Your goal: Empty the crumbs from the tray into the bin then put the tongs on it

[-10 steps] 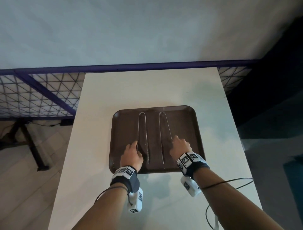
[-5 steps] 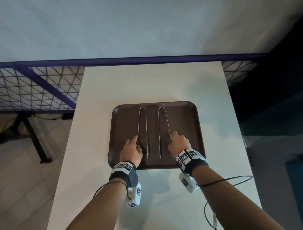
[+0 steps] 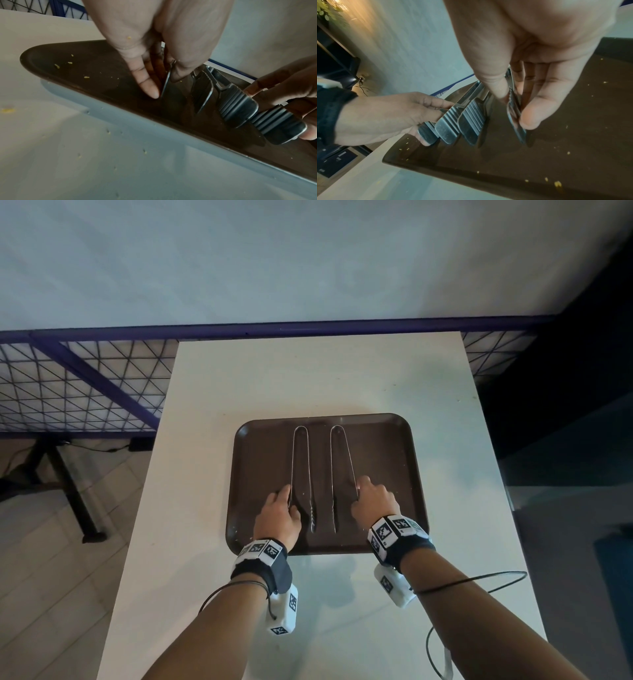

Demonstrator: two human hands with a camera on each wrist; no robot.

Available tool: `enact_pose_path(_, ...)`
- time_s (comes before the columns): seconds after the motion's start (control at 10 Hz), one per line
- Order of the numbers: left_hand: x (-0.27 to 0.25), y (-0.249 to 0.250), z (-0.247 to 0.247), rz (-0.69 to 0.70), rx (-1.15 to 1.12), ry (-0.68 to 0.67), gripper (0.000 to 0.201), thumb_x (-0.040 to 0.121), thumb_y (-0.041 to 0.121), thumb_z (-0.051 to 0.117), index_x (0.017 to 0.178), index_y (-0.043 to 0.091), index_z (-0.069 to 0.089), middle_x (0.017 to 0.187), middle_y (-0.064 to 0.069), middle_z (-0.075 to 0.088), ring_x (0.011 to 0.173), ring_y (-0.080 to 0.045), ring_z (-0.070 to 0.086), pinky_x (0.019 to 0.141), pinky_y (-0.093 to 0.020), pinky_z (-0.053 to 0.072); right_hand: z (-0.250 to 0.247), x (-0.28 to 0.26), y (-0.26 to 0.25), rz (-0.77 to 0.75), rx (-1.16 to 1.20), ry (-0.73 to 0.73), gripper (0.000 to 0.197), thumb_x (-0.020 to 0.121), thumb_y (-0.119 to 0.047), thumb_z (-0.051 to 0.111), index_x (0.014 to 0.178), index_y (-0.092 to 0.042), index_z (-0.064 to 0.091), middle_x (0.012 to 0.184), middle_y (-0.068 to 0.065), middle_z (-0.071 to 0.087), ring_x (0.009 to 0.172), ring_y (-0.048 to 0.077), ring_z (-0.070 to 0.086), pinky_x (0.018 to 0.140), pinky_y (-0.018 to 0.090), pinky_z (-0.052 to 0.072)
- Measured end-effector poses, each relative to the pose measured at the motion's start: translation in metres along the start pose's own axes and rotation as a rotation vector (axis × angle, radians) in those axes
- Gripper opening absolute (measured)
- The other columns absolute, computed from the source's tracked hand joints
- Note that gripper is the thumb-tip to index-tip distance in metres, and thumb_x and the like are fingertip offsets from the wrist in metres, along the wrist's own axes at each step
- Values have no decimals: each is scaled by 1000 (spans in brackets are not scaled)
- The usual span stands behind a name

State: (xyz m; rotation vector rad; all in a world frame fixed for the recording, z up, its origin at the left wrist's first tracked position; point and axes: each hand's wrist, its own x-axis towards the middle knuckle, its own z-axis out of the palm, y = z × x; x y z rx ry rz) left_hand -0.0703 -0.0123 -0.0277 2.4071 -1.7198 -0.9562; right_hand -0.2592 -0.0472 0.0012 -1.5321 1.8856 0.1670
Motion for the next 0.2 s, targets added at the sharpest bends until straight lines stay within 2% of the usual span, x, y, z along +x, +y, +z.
enact_pose_path(0.2, -7, -2, -1, -1, -23, 15, 56, 100, 38, 46, 151, 25, 30, 151, -11, 38, 130, -34, 48, 103, -45, 42, 0, 0, 8, -12, 52, 19, 38, 90, -34, 57, 122, -16, 47, 111, 13, 68, 101, 36, 66, 83, 42, 56)
